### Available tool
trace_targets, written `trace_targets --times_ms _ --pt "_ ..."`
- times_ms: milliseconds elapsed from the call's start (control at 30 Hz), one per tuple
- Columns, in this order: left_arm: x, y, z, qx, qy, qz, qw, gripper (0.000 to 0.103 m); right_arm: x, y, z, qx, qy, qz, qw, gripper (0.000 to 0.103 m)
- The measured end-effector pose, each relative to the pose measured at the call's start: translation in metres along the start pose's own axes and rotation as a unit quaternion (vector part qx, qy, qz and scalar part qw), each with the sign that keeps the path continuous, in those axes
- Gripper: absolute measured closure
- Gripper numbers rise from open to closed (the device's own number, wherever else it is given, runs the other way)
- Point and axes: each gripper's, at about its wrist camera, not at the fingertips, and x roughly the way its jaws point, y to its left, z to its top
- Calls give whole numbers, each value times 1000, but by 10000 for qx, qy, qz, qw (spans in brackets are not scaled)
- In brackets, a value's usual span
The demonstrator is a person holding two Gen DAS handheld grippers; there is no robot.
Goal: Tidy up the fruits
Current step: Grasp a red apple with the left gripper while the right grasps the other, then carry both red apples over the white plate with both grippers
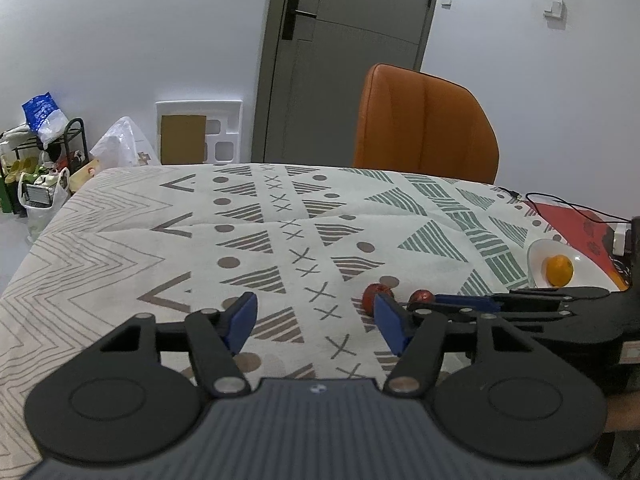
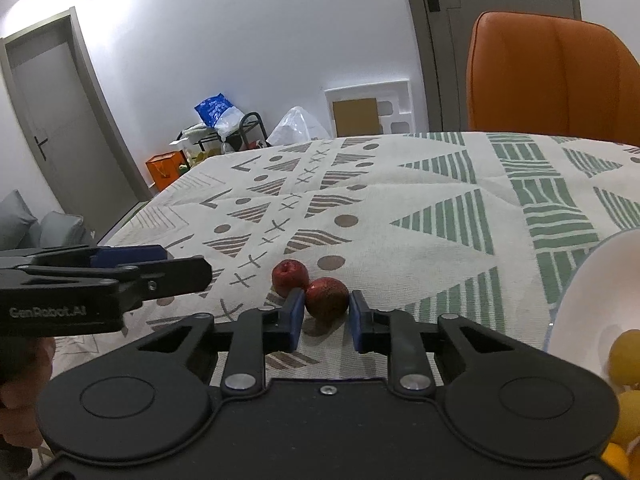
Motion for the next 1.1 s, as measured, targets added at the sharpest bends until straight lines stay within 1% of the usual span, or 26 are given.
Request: trace_targets --times_ms 100,200,433,533,767,800,833,867,900,1100 --pt "3 -5 -1 26 4 -41 10000 40 -6 -2 0 -17 -49 -20 10000 81" --pt "7 -10 -1 62 37 -83 9999 46 -11 -4 0 -16 -103 -62 9999 81" --pt "16 -20 0 100 53 -173 9998 54 -26 -14 2 85 -218 -139 9996 81" --pt "21 -24 0 109 64 -205 9997 56 -34 -19 2 144 -260 -172 9994 81" --pt "35 -33 1 204 128 -228 9995 56 -52 -29 1 193 -402 -314 9985 81" --pt "39 -35 1 222 158 -222 9994 58 -55 -30 1 199 -415 -327 9984 81" --pt "44 -37 0 236 212 -202 9993 68 -57 -31 1 202 -429 -345 9983 81" --pt "48 -38 0 232 283 -187 9992 73 -61 -33 0 208 -453 -373 9981 81" --pt "50 -40 -1 218 321 -175 9991 82 -64 -34 0 220 -472 -393 9979 81" --pt "44 -48 2 236 180 -163 9994 82 -81 -47 -4 311 -567 -521 9965 81"
